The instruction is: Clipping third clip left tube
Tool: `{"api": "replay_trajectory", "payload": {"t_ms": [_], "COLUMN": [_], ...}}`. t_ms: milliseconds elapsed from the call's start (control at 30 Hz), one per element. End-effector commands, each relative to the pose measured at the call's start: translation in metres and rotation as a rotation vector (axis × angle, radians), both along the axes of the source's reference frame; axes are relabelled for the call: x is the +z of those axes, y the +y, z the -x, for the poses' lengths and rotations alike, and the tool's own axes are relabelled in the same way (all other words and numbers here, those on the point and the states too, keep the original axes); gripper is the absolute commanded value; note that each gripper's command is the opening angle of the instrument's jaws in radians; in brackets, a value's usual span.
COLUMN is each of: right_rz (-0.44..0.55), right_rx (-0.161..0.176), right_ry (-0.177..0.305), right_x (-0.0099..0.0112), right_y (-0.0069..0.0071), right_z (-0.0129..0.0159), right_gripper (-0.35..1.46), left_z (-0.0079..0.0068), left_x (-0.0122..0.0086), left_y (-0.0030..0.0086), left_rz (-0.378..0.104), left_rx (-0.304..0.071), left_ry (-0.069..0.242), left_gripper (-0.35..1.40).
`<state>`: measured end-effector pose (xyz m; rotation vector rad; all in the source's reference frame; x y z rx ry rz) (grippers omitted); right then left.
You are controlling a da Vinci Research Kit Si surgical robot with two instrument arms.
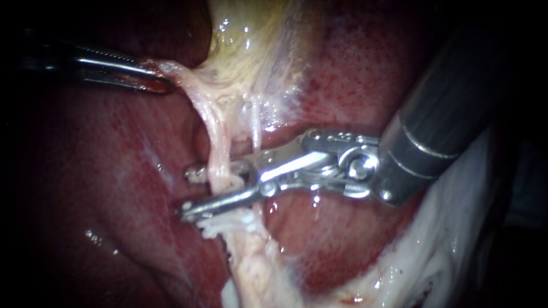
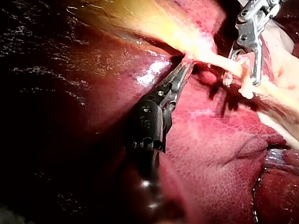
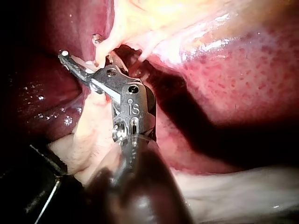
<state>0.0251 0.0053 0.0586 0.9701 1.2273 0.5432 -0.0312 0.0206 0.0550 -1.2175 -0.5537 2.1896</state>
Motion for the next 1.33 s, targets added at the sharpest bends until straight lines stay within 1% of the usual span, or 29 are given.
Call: {"api": "replay_trajectory", "payload": {"t_ms": [33,100,167,300,400,467,667,800,933,1333], "right_rz": [-0.003,-0.009,-0.012,-0.014,-0.014,-0.014,-0.02,-0.093,-0.131,-0.129], "right_rx": [-0.001,0.002,0.004,0.002,0.001,0.0,-0.003,0.0,0.001,-0.001], "right_ry": [0.001,0.001,0.001,0.003,0.004,0.004,0.004,-0.019,-0.032,-0.032], "right_x": [-0.0004,-0.0012,-0.0019,-0.0027,-0.0028,-0.0028,-0.0028,-0.0028,-0.0027,-0.0023], "right_y": [0.0003,0.0009,0.0012,0.001,0.0009,0.0009,0.0009,0.0008,0.0008,0.0005], "right_z": [0.0001,0.0002,0.0002,0.0002,0.0004,0.0007,0.0015,0.0018,0.0019,0.0018], "right_gripper": [0.46,0.45,0.43,0.37,0.28,0.17,-0.34,-0.35,-0.35,-0.35], "left_z": [0.0,0.0,0.0,0.0,0.0,0.0,0.0001,0.0001,0.0001,0.0001], "left_x": [0.0,0.0,0.0,0.0,0.0,0.0,0.0001,0.0001,0.0001,0.0002], "left_y": [0.0,0.0,0.0,0.0,0.0,0.0,0.0,0.0,0.0,0.0001], "left_rz": [0.0,0.0,0.0,0.0,0.0,0.0,0.0,0.001,0.001,0.001], "left_rx": [0.0,0.0,0.0,0.0,0.0,0.0,-0.001,-0.001,0.0,0.0], "left_ry": [0.0,0.0,0.0,0.0,0.0,0.0,0.001,0.001,0.001,0.001], "left_gripper": [-0.35,-0.35,-0.35,-0.35,-0.35,-0.35,-0.35,-0.35,-0.35,-0.35]}}
